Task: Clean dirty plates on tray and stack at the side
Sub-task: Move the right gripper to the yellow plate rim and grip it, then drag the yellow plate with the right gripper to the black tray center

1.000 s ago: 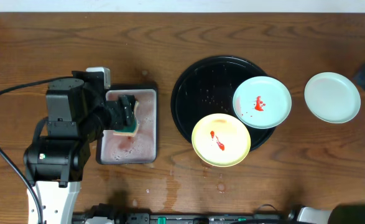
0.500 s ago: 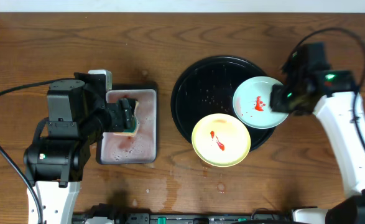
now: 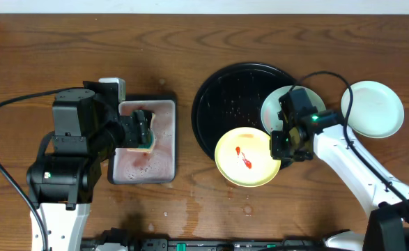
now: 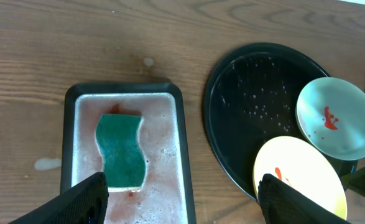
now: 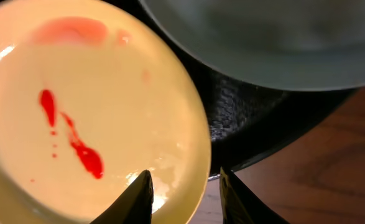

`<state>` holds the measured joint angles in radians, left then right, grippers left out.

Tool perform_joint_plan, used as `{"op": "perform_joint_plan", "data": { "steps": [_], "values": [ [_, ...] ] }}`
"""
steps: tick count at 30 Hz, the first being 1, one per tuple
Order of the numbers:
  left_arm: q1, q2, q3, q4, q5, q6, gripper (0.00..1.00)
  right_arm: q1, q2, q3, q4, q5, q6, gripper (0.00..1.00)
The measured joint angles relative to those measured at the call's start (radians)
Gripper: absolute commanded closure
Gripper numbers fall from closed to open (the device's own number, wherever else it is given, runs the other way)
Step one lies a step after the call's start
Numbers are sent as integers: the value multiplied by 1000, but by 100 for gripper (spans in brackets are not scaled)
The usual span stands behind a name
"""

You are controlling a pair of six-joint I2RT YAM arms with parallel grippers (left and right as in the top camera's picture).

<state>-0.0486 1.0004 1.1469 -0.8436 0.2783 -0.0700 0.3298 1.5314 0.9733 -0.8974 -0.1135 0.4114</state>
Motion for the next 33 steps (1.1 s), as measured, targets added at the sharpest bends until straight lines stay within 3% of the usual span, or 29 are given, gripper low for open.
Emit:
{"op": "perform_joint_plan", "data": {
  "steps": [17, 21, 25, 33],
  "values": [
    [0, 0, 0, -1, 0, 0, 22, 0, 0, -98, 128, 35, 53, 71],
    [0, 0, 0, 0, 0, 0, 22, 0, 35, -98, 159, 15, 57, 78],
    [0, 0, 0, -1, 0, 0, 22, 0, 90, -99, 183, -3, 66, 99],
    [0, 0, 0, -1, 0, 0, 22, 0, 90, -93, 258, -34, 76, 99]
  ]
}}
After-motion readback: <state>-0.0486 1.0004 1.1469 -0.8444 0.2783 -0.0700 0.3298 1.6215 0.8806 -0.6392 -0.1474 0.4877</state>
